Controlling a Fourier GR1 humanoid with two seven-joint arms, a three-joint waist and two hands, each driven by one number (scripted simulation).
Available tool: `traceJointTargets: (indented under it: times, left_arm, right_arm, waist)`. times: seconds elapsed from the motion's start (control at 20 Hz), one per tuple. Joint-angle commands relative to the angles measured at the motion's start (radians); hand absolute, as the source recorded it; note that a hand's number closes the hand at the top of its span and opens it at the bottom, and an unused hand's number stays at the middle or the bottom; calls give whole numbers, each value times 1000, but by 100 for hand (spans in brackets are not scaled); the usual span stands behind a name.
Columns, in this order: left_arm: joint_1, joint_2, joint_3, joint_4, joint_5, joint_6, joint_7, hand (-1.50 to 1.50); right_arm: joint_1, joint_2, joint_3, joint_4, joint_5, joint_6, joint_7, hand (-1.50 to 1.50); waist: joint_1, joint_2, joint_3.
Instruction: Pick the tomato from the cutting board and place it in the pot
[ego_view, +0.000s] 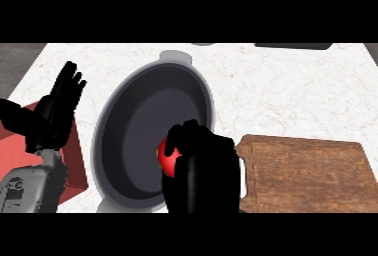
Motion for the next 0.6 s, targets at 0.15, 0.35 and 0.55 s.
traceJointTargets:
  times: [0.15,0.35,0.55]
  left_arm:
    - [-3,-8,-11,-8,-10,5,-11,0]
    - [-3,-11,-10,13,-7,1,-14,0]
    - [26,-1,-3,-13,-1,-5,-5,0]
  right_arm:
    - [-42,14,-32,77,20,-123,268,150]
    - [-82,14,-61,148,52,-142,268,150]
    - [-93,14,-90,283,147,31,269,150]
  waist:
    - [8,11,2]
    - [0,15,1]
    - [-11,9,1]
